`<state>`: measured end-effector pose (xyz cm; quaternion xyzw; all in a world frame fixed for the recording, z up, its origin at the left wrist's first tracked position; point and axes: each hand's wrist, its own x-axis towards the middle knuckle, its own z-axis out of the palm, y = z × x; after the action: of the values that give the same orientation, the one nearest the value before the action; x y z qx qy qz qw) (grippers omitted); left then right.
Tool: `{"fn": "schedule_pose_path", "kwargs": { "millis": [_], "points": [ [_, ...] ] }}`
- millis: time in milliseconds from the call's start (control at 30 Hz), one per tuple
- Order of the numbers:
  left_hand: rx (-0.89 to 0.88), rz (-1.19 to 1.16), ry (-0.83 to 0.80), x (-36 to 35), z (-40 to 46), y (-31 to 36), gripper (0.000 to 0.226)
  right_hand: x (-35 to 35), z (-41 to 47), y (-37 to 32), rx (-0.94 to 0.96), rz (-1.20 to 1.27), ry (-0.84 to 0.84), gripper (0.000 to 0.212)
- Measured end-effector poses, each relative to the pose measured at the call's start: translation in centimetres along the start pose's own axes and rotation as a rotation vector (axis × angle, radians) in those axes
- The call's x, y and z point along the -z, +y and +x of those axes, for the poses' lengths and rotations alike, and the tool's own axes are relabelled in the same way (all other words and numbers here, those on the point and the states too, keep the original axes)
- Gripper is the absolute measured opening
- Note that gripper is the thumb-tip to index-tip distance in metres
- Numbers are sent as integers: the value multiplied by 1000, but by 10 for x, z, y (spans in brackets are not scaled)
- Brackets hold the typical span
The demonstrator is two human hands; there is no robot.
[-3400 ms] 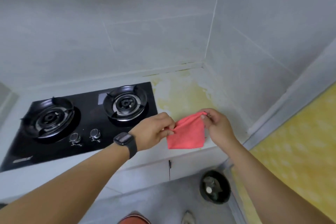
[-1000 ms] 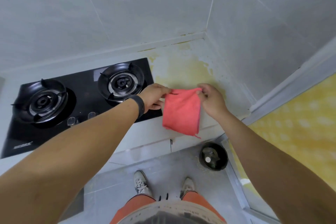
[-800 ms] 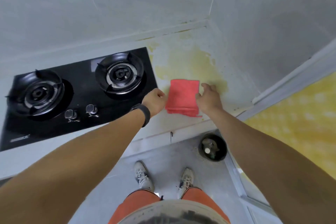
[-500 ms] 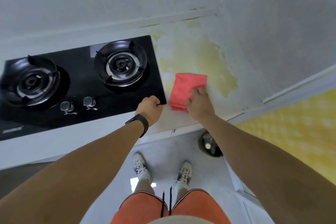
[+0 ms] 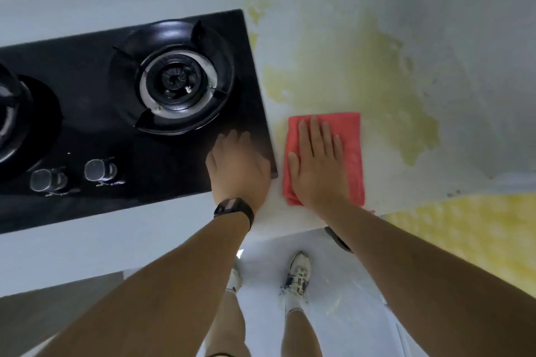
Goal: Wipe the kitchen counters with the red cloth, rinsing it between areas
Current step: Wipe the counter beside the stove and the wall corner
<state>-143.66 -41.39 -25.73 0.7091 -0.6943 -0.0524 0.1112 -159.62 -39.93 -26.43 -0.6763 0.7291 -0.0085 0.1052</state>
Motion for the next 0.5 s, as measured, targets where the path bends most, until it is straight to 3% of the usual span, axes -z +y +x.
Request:
{"fn": "schedule_pose_path", "kwargs": {
  "millis": [267, 500],
  "points": [
    [8, 52, 15, -5, 3, 0, 49, 8, 34, 0, 258, -78, -23, 65],
    [1, 80, 38, -6, 3, 0, 48, 11, 90, -13, 311, -63, 1, 61]
  ]
}}
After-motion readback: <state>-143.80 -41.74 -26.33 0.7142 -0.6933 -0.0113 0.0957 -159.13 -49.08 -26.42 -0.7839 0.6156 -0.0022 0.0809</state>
